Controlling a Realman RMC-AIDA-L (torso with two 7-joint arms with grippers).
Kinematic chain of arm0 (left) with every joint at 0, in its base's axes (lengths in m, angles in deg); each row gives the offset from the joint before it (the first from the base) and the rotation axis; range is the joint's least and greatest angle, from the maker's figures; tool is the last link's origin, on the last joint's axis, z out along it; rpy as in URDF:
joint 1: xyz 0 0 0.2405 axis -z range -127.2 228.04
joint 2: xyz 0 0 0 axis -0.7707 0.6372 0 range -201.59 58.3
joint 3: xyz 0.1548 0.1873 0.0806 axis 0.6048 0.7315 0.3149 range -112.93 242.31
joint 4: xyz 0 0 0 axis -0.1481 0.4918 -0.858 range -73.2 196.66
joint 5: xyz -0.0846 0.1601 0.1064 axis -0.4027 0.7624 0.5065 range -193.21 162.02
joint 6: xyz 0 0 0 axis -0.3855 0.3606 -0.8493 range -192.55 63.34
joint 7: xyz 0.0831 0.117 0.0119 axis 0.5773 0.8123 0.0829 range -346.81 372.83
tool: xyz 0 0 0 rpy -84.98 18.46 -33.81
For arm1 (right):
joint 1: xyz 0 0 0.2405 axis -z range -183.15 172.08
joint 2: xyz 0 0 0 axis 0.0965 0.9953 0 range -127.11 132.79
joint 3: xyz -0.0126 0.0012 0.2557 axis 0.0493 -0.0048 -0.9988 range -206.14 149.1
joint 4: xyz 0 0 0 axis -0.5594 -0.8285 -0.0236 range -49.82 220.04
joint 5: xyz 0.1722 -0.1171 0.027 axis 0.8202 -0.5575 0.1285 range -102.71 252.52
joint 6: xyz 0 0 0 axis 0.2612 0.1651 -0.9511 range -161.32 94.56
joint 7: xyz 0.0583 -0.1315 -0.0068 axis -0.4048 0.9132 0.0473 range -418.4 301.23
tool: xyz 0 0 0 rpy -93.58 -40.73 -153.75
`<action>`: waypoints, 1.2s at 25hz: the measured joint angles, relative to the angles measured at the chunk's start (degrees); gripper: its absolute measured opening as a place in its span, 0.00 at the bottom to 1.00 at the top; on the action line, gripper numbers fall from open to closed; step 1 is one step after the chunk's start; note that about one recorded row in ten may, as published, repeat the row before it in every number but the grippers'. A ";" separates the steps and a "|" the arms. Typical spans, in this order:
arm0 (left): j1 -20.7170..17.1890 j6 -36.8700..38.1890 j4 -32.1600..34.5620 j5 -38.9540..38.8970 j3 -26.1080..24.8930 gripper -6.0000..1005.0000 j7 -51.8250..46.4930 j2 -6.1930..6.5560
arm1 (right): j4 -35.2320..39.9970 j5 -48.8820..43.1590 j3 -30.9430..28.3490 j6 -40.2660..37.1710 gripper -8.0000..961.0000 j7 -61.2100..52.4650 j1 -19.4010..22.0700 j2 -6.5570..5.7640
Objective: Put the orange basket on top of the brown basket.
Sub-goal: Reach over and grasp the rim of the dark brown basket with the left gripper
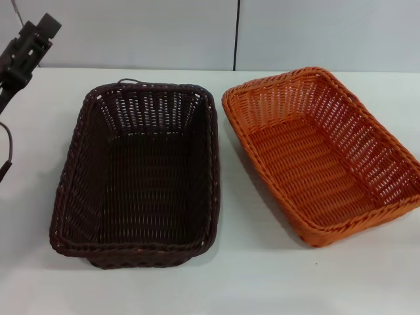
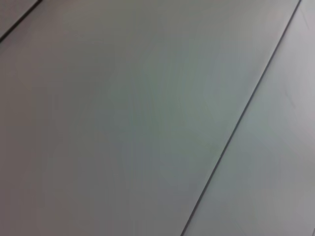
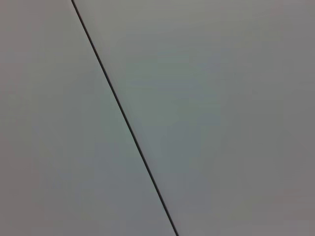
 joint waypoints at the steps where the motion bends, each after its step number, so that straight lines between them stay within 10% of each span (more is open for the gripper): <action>1: 0.00 0.00 0.00 0.00 0.00 0.81 0.00 0.00 | 0.03 0.00 -0.11 0.00 0.79 -0.01 0.30 0.04; 30: -2.64 -2.82 3.02 -0.60 0.05 0.80 -2.53 -0.33 | -2.41 1.68 -7.72 -0.57 0.79 -0.03 1.39 0.18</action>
